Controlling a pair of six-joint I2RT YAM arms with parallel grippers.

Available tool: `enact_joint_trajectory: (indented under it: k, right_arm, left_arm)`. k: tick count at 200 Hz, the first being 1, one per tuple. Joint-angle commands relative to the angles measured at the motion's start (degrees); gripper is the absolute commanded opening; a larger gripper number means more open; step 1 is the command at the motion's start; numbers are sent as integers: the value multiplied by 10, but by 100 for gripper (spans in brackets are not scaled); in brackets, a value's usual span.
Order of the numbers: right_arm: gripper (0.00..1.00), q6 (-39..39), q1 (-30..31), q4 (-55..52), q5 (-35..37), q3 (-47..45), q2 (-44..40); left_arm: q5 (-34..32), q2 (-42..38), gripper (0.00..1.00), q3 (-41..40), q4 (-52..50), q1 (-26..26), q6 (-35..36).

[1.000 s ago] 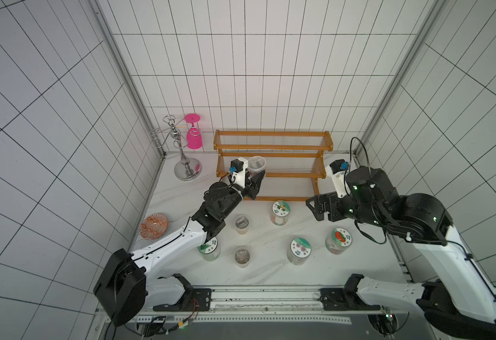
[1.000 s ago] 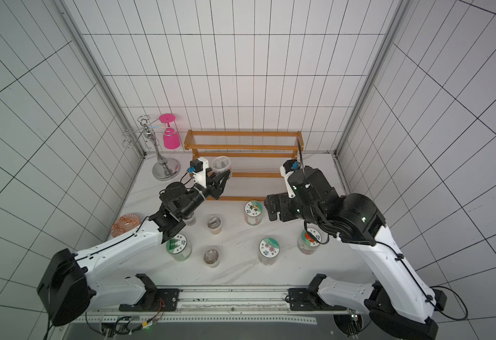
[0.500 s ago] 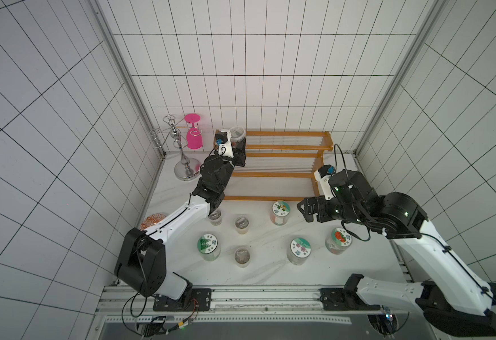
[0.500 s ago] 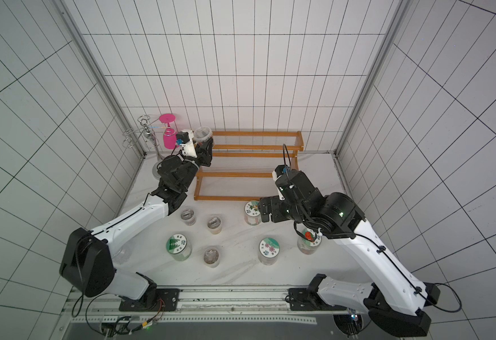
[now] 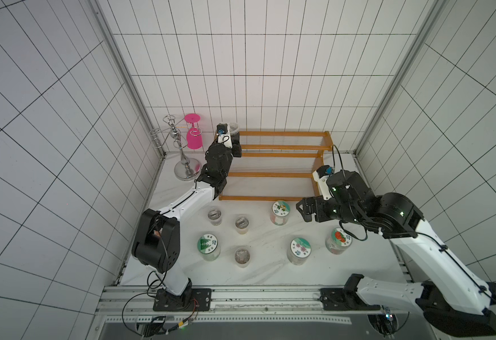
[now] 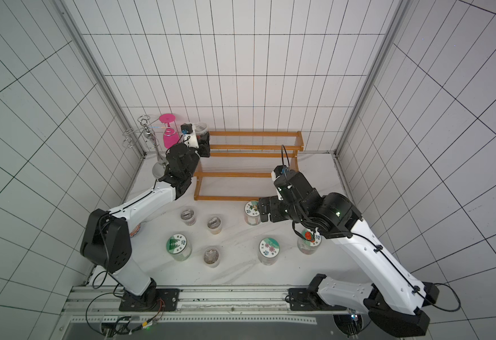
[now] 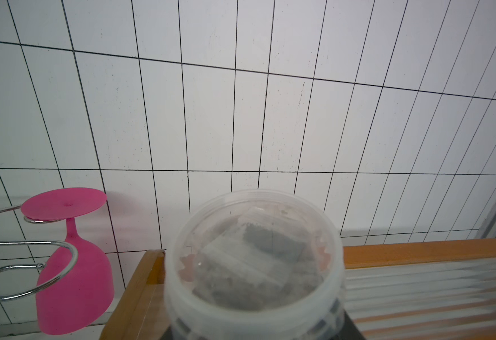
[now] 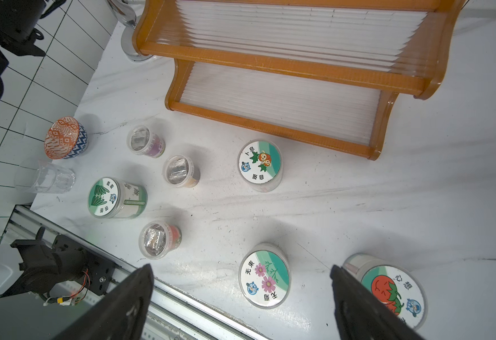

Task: Place the seed container on the shelf
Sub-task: Place the seed jar on the shelf.

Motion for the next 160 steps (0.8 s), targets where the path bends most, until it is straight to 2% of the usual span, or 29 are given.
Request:
enact_joint_trajectory:
  k: [1, 110, 160]
  right_arm:
    - [97, 4, -5, 10, -2, -14, -7]
    - [97, 6, -10, 15, -7, -27, -12]
    - [97, 8, -11, 19, -12, -36, -16]
  left_arm:
    - [-2, 15, 42, 30, -17, 6, 3]
    - [-9, 53, 44, 69, -75, 14, -13]
    - [-17, 43, 64, 64, -87, 14, -9]
